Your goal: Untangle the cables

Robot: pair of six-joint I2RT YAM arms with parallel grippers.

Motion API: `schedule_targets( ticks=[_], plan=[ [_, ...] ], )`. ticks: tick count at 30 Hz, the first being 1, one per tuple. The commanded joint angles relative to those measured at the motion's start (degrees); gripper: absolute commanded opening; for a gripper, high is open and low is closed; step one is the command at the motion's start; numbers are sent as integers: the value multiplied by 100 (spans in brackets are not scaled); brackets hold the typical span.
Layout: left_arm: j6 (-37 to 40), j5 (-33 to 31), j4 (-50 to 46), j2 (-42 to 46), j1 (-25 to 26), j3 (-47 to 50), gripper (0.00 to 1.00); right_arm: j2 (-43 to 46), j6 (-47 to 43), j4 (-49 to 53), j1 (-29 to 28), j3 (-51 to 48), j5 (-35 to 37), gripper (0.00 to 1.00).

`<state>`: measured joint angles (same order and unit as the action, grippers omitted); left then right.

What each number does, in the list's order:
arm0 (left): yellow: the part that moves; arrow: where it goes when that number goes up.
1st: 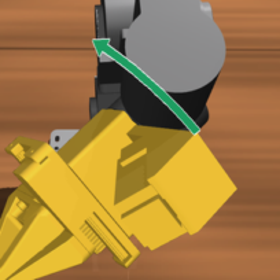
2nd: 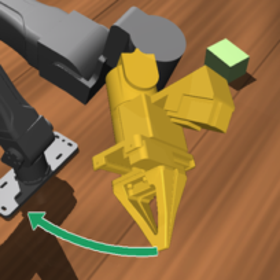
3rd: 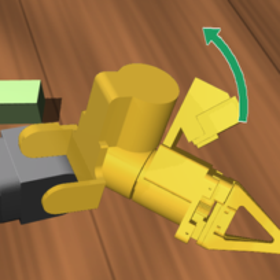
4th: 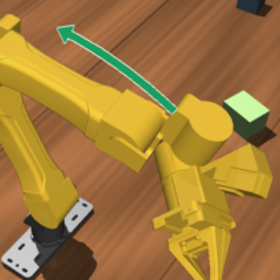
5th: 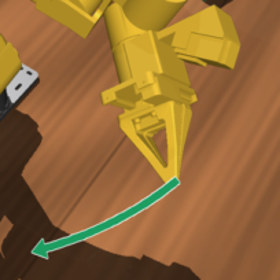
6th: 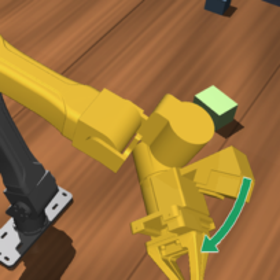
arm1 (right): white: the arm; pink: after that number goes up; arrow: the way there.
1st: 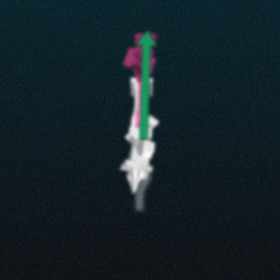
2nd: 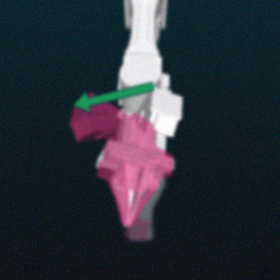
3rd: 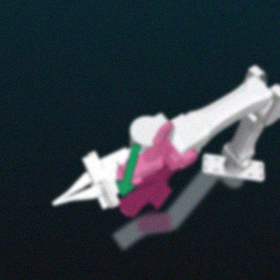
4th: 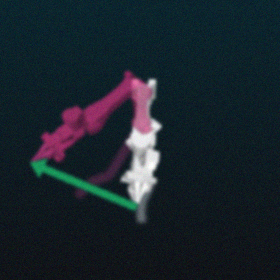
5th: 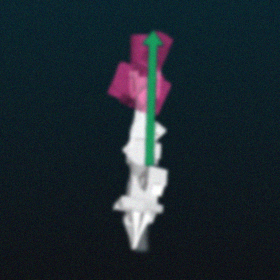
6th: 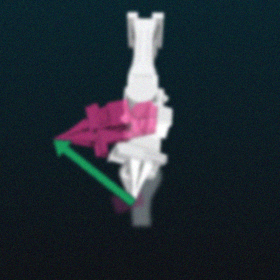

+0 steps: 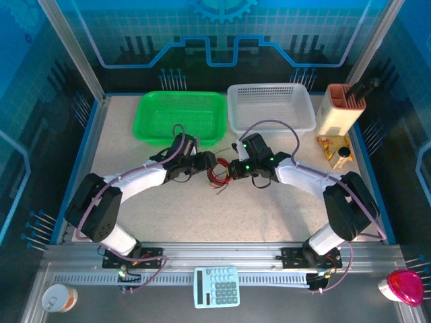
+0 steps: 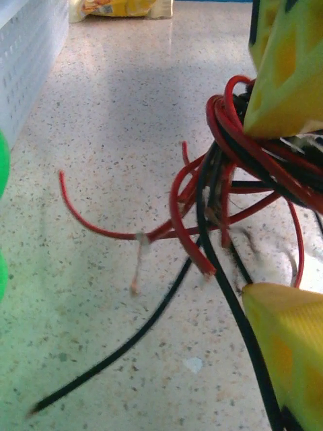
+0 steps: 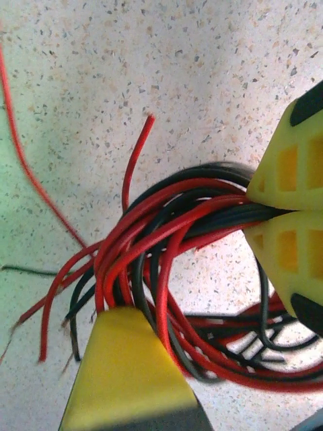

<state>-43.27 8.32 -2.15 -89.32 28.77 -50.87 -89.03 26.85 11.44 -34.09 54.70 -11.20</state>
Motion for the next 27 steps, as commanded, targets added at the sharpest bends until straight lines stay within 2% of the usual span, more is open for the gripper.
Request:
schedule_targets(
  ticks=[1,6,9,11,15,18,19,21,22,25,27],
  plan=[
    [19,205,159,-173,37,-72,46,335,-114,-235,-91,123,-407,0],
    [76,73,31,-175,34,-36,14,558,-50,-417,-61,-13,-522,0],
    [149,-38,-99,-124,14,-10,4,674,157,-693,88,-195,-791,0],
    [185,-91,-155,-80,-12,27,0,744,266,-896,200,-343,-888,0],
    [266,-161,-254,23,-103,118,0,861,484,-1343,385,-700,-1088,0],
    [299,-86,-252,173,-211,203,0,739,317,-1197,387,-701,-963,0],
    [334,-10,-231,250,-239,216,15,669,222,-1090,374,-685,-861,0],
    [392,-22,-265,443,-248,220,57,571,36,-874,293,-654,-584,0],
    [420,-24,-297,550,-250,225,68,538,-18,-814,257,-653,-488,0],
    [538,-14,-396,802,-250,188,88,485,-84,-750,141,-623,-346,0],
    [635,-2,-489,881,-250,112,93,442,-124,-680,44,-532,-262,0]
  ],
)
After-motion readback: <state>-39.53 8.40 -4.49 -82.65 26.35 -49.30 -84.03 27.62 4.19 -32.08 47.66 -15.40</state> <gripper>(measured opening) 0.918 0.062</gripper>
